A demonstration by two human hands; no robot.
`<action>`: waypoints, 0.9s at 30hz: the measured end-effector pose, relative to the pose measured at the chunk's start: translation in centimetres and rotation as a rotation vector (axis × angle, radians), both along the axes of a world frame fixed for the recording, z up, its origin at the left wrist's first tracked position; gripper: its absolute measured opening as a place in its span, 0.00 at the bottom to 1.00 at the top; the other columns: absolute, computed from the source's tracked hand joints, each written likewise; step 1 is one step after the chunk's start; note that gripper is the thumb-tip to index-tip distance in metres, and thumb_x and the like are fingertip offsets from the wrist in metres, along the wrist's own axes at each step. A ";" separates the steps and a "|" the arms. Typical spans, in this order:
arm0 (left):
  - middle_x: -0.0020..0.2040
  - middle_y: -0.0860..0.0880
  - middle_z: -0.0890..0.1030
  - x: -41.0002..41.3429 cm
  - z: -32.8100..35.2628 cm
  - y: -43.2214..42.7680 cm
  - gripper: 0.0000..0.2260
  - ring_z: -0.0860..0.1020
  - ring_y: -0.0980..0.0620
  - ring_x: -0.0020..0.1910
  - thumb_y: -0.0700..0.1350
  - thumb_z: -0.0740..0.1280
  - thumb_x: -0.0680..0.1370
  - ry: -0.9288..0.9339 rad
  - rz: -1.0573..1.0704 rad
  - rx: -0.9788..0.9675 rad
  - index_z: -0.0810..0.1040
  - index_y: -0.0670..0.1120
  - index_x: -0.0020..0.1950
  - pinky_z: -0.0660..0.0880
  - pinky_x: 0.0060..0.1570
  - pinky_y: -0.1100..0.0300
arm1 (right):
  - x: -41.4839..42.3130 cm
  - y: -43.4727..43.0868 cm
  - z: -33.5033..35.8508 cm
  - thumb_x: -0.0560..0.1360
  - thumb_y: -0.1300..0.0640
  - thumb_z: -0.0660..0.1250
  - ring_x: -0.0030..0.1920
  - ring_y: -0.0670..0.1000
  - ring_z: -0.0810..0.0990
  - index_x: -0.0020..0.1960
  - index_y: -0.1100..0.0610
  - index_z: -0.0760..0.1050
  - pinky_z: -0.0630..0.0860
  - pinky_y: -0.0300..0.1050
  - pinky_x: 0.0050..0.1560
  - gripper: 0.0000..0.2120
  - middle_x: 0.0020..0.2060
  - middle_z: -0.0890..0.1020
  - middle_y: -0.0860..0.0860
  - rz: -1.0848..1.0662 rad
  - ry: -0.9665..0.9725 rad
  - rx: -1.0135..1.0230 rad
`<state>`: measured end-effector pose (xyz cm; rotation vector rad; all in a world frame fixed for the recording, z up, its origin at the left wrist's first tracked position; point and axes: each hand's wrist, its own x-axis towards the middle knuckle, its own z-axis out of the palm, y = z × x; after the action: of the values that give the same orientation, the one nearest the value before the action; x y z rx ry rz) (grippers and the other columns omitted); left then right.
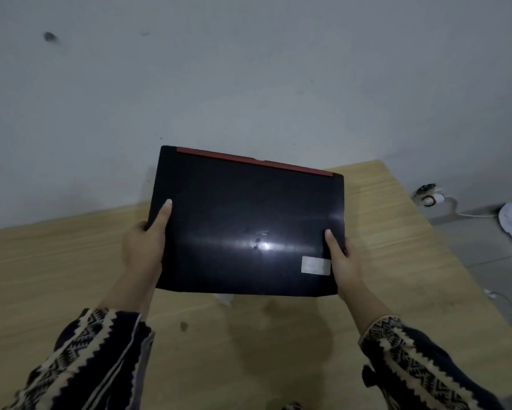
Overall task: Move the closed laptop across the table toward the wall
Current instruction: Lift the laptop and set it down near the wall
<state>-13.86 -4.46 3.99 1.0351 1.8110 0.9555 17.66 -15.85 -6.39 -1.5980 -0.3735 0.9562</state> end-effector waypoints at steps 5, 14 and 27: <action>0.57 0.52 0.83 -2.7 1.5 -0.8 0.20 0.82 0.49 0.55 0.56 0.73 0.73 -0.155 -0.347 0.004 0.78 0.52 0.63 0.79 0.57 0.49 | -1.6 0.6 0.1 0.73 0.41 0.72 0.49 0.43 0.81 0.53 0.47 0.79 0.77 0.46 0.55 0.14 0.46 0.83 0.41 -0.185 -0.010 -0.006; 0.43 0.53 0.83 -1.7 -0.5 -3.0 0.19 0.81 0.49 0.46 0.66 0.66 0.74 0.063 -0.127 0.170 0.80 0.49 0.45 0.79 0.50 0.47 | -1.6 -0.3 0.8 0.68 0.33 0.71 0.43 0.49 0.82 0.41 0.52 0.80 0.80 0.50 0.50 0.21 0.41 0.84 0.48 -0.225 -0.131 -0.177; 0.43 0.51 0.80 -1.0 -4.9 -5.1 0.15 0.78 0.51 0.42 0.61 0.69 0.75 -0.287 0.018 -0.085 0.76 0.50 0.41 0.76 0.48 0.51 | 0.5 0.3 2.3 0.75 0.30 0.59 0.34 0.50 0.78 0.38 0.57 0.77 0.69 0.44 0.32 0.30 0.33 0.80 0.51 -0.046 -0.619 -0.429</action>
<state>-14.89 -9.55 -0.90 0.7864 1.6095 0.9752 18.18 -15.52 -4.13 -2.2836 -0.5764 0.5011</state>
